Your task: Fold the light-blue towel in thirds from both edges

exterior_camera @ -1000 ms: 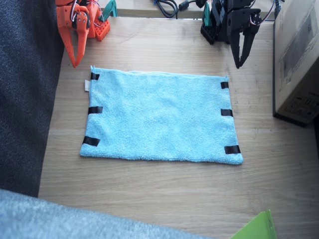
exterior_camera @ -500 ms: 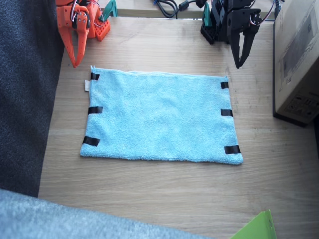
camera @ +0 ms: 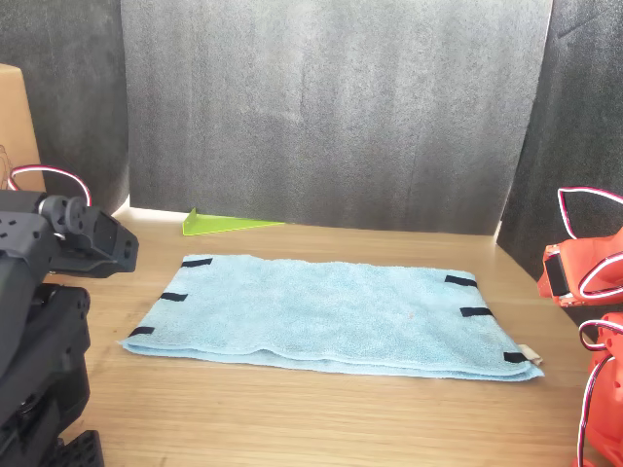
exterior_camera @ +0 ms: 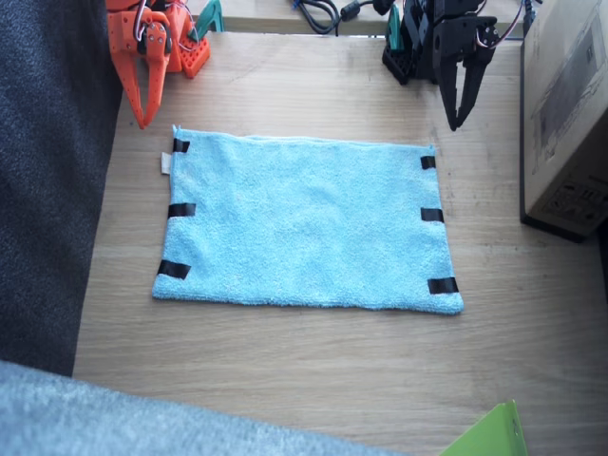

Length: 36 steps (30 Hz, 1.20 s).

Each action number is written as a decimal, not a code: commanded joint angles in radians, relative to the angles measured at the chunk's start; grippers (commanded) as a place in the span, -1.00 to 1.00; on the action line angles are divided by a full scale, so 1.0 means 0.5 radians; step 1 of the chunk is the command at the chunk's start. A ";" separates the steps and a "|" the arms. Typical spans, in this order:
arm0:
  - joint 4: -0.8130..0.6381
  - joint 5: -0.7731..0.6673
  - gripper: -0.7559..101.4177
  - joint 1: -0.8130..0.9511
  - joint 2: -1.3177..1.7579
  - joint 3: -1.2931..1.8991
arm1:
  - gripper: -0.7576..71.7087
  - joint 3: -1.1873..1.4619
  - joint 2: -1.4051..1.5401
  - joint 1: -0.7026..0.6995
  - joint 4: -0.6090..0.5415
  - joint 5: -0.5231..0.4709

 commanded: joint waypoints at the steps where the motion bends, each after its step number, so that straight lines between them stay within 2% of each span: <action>1: 0.000 0.015 -0.99 0.034 0.018 0.003 | -0.98 -0.028 0.031 0.012 0.018 -0.015; 5: -0.012 0.037 -0.99 0.043 -0.117 -0.089 | -0.98 -0.083 0.031 0.009 0.074 -0.077; 9: -0.101 0.046 -0.99 0.092 -0.727 -0.420 | -0.98 -0.291 -0.209 -0.012 0.104 -0.156; 13: -0.046 0.077 -0.99 0.135 -1.209 -0.844 | -0.98 -0.856 -0.991 -0.052 0.089 -0.184; 16: 0.015 0.095 -0.98 0.141 -1.384 -1.062 | -0.98 -1.408 -1.684 -0.028 0.212 -0.175; 18: 0.064 0.098 -0.90 0.129 -1.528 -1.181 | -0.98 -1.684 -2.016 0.028 0.288 -0.206; 19: 0.083 0.101 -0.83 0.126 -1.601 -1.227 | -0.95 -1.789 -2.141 0.055 0.310 -0.206; 21: 0.092 0.110 -0.78 0.126 -1.727 -1.276 | -0.74 -1.951 -2.365 0.104 0.350 -0.236; 23: 0.089 0.123 -0.71 0.141 -1.825 -1.304 | -0.60 -2.111 -2.595 0.141 0.402 -0.169; 25: 0.104 0.150 -0.66 0.150 -1.930 -1.347 | -0.54 -2.276 -2.832 0.184 0.485 -0.132; 30: 0.147 0.193 -0.63 0.160 -2.065 -1.399 | -0.47 -2.347 -3.151 0.258 0.512 -0.046; 36: 0.147 0.218 -0.60 0.166 -2.068 -1.347 | -0.45 -2.289 -3.307 0.196 0.436 -0.021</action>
